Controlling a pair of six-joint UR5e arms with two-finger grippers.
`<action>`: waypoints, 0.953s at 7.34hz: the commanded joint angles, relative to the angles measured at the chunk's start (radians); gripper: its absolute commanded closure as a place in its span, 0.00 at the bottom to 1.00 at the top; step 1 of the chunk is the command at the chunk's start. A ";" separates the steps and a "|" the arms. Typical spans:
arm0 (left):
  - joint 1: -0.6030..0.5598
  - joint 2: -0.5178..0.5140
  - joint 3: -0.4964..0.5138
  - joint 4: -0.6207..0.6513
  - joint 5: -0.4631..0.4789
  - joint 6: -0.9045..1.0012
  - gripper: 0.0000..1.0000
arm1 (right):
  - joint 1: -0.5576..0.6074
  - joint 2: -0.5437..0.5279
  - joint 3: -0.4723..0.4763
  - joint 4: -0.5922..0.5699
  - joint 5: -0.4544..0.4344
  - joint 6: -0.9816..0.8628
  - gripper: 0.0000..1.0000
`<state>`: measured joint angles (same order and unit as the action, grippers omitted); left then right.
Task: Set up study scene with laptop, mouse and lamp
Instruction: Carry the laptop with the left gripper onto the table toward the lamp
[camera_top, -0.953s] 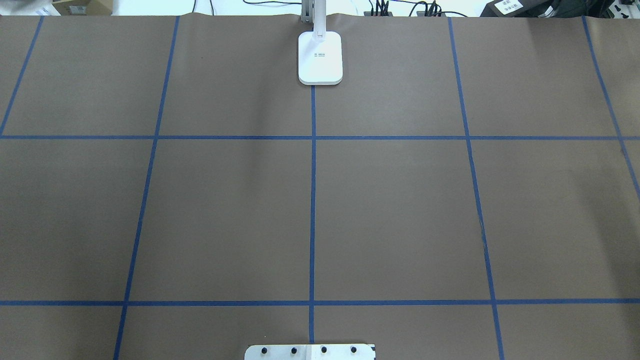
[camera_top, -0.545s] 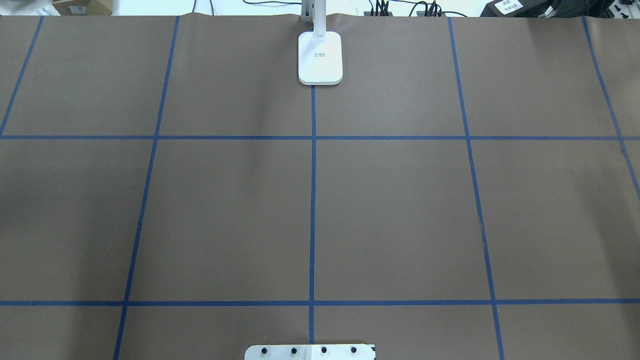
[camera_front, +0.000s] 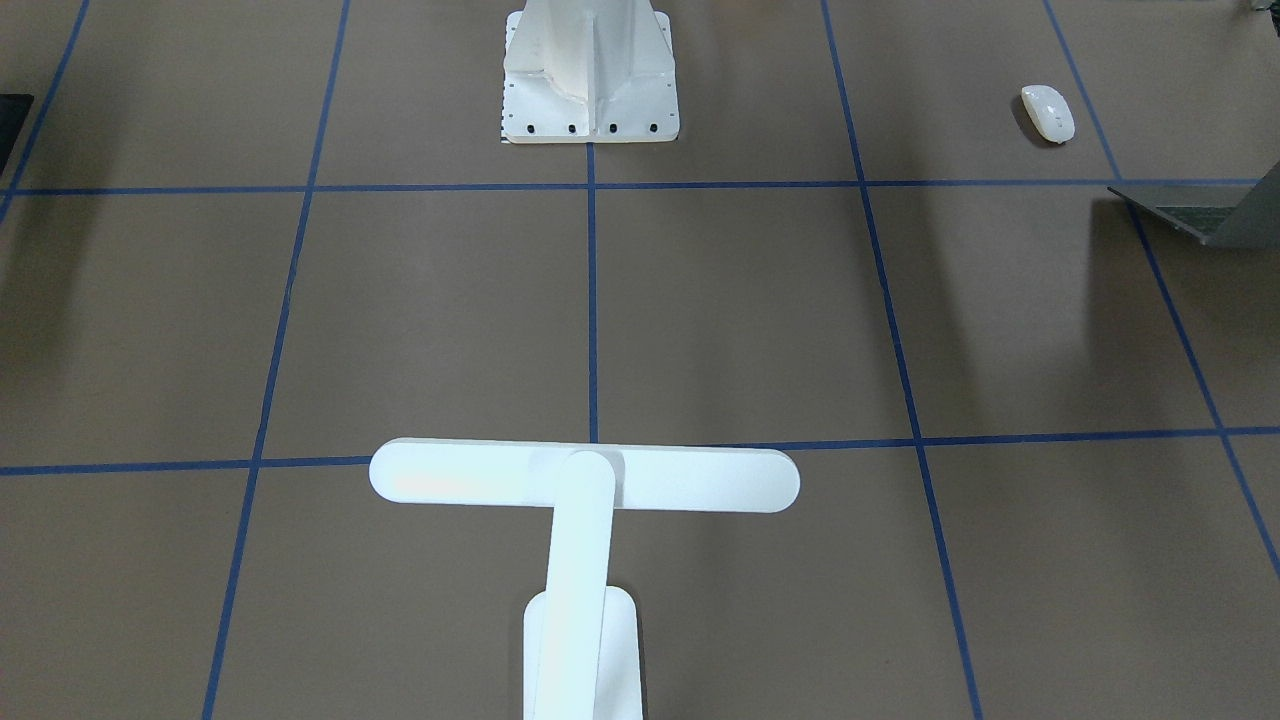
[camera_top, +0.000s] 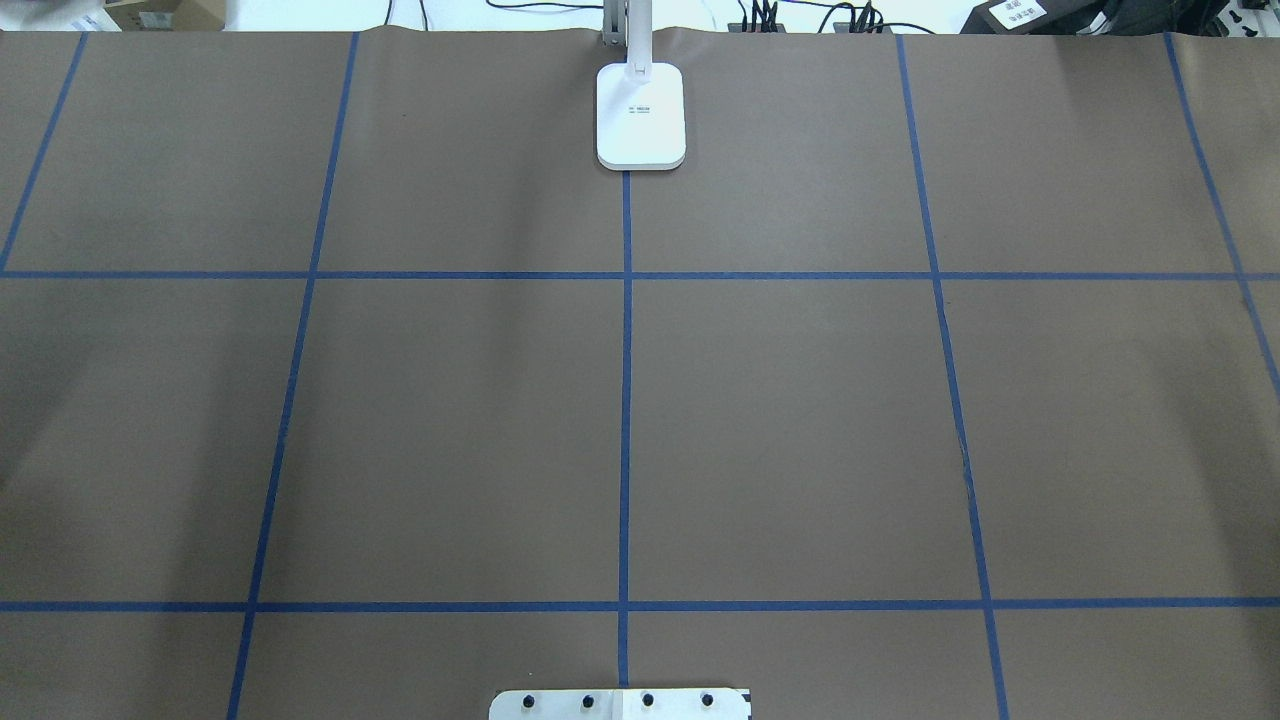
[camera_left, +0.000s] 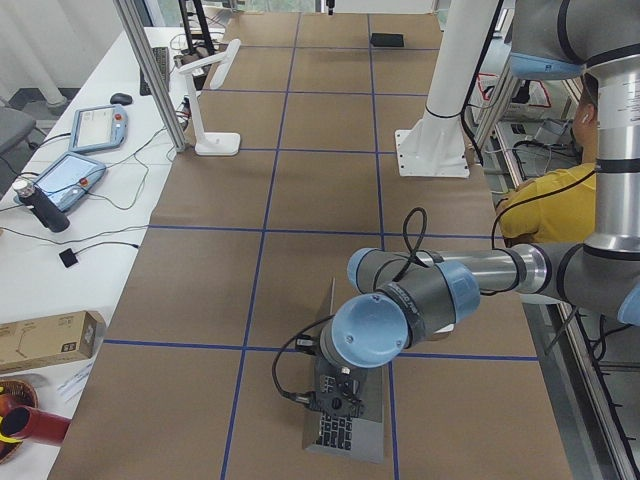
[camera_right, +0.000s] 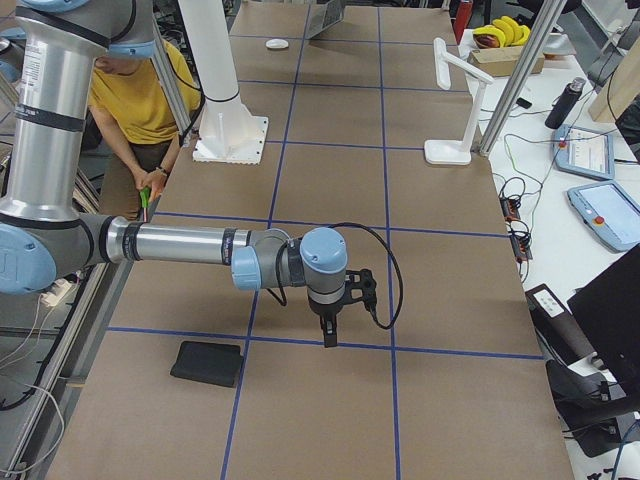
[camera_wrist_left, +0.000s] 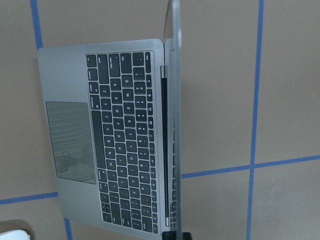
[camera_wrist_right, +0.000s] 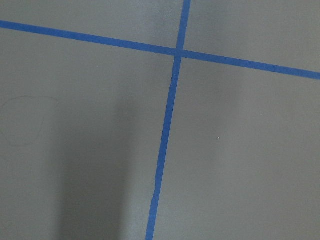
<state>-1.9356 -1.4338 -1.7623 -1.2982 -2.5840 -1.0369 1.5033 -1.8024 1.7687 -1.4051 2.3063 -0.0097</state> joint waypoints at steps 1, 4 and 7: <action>0.145 -0.089 0.001 -0.162 -0.037 -0.250 1.00 | 0.002 0.000 0.000 0.000 0.007 0.001 0.00; 0.272 -0.296 0.001 -0.167 -0.094 -0.507 1.00 | 0.002 0.000 0.000 0.000 0.007 -0.001 0.00; 0.443 -0.486 0.003 -0.165 -0.091 -0.755 1.00 | 0.000 0.000 0.000 0.000 0.005 0.001 0.00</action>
<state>-1.5635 -1.8392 -1.7606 -1.4635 -2.6759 -1.6784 1.5036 -1.8024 1.7687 -1.4051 2.3122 -0.0094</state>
